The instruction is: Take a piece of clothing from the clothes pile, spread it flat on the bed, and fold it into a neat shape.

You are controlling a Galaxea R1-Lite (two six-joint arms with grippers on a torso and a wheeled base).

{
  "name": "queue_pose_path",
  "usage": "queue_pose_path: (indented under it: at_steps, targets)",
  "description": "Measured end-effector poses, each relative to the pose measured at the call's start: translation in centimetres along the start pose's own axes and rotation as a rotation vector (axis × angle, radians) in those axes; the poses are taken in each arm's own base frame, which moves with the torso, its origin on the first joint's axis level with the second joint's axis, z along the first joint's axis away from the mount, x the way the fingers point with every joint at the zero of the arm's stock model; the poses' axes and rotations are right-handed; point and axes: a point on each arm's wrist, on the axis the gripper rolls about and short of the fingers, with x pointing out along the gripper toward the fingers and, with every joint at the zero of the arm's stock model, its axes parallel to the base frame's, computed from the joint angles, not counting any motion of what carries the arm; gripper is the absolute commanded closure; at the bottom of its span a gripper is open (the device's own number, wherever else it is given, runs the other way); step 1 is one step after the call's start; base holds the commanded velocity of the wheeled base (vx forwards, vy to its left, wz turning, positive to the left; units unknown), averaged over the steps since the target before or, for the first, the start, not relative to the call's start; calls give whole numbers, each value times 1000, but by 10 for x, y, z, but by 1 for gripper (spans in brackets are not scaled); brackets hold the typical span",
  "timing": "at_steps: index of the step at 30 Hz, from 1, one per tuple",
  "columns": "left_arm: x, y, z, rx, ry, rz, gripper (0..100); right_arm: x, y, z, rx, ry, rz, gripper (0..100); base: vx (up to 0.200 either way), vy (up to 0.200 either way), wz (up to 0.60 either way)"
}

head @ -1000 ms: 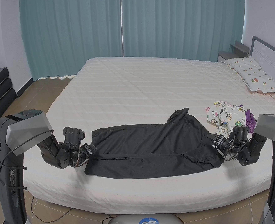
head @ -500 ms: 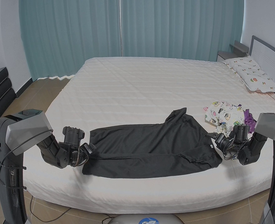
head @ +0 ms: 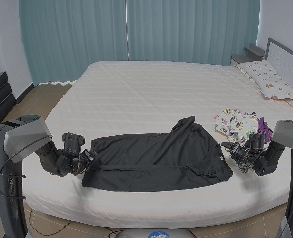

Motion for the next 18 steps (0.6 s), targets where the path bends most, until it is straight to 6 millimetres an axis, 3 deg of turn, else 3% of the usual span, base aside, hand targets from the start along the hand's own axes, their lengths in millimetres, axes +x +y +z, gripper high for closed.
queue_pose_path:
  at_steps: [9, 15, 18]
  targets:
    - [-5, -1, 9, -24, -35, -28, 0, 0, -1, -1, 0, 3, -3, 0, 0, 0, 0]
    - [-6, 0, 19, -67, -61, -37, 0, 0, -1, -2, -1, 7, -3, 0, 200, 0, 0]
    - [-6, 0, 19, -64, -63, -42, 0, 1, 0, -3, -3, 8, -2, 0, 0, 0, 0]
